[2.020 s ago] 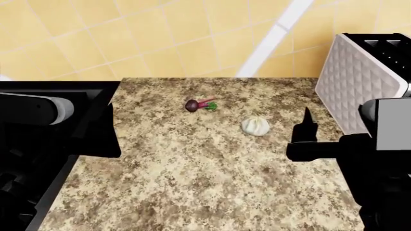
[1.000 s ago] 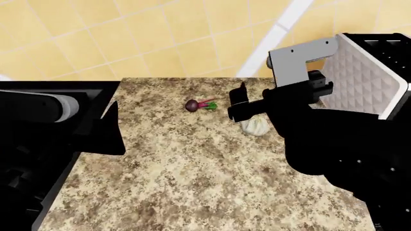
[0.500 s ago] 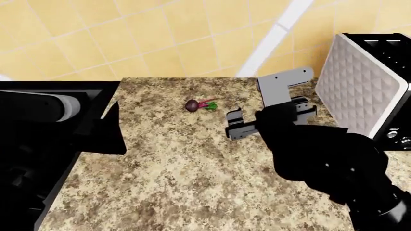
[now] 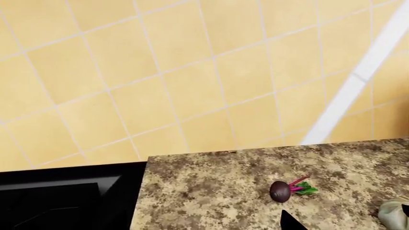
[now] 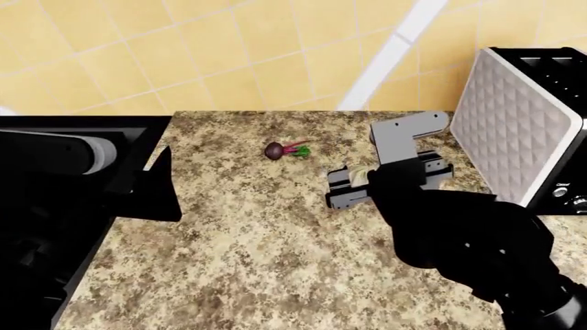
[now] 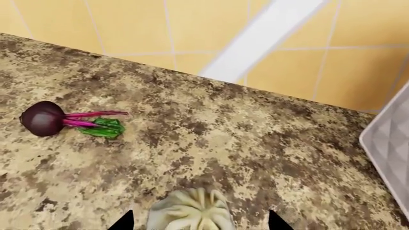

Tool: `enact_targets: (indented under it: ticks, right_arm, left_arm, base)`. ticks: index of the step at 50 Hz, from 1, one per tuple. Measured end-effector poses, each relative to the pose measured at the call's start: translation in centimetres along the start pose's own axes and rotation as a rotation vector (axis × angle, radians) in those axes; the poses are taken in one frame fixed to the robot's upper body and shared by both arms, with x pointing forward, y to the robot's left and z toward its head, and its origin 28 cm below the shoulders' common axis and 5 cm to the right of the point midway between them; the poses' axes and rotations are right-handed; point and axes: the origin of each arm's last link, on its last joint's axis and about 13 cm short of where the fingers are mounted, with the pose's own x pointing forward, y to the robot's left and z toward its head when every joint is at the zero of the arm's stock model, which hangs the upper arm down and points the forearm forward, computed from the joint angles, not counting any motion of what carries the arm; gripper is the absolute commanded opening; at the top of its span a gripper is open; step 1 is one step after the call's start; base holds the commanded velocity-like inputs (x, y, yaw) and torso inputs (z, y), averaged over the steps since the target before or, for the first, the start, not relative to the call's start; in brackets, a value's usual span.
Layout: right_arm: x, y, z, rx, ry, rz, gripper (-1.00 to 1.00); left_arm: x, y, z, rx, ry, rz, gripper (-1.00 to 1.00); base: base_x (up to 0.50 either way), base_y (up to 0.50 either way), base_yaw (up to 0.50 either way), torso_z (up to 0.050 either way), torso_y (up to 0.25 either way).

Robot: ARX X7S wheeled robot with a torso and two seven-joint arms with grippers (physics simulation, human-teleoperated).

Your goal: Place both pans onto different burners. Then place the beet and the dumpling on different pans.

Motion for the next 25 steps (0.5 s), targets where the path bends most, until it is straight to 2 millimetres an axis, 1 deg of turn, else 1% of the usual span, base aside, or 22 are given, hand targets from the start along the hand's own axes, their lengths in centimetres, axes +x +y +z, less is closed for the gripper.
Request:
enact_targets:
  ticks: [13, 25]
  right_arm:
    - [1.1, 0.2, -0.5, 0.012, 0.024, 0.006, 1.00]
    - [1.9, 0.6, -1.7, 0.021, 0.058, 0.019, 1.00]
  left_arm:
    - [0.0, 0.0, -0.1, -0.004, 0.002, 0.001, 1.00]
    - [0.1, 0.1, -0.2, -0.009, 0.004, 0.002, 1.00]
  base:
    - [0.00, 0.00, 0.00, 0.000, 0.000]
    - [0.00, 0.00, 0.00, 0.000, 0.000]
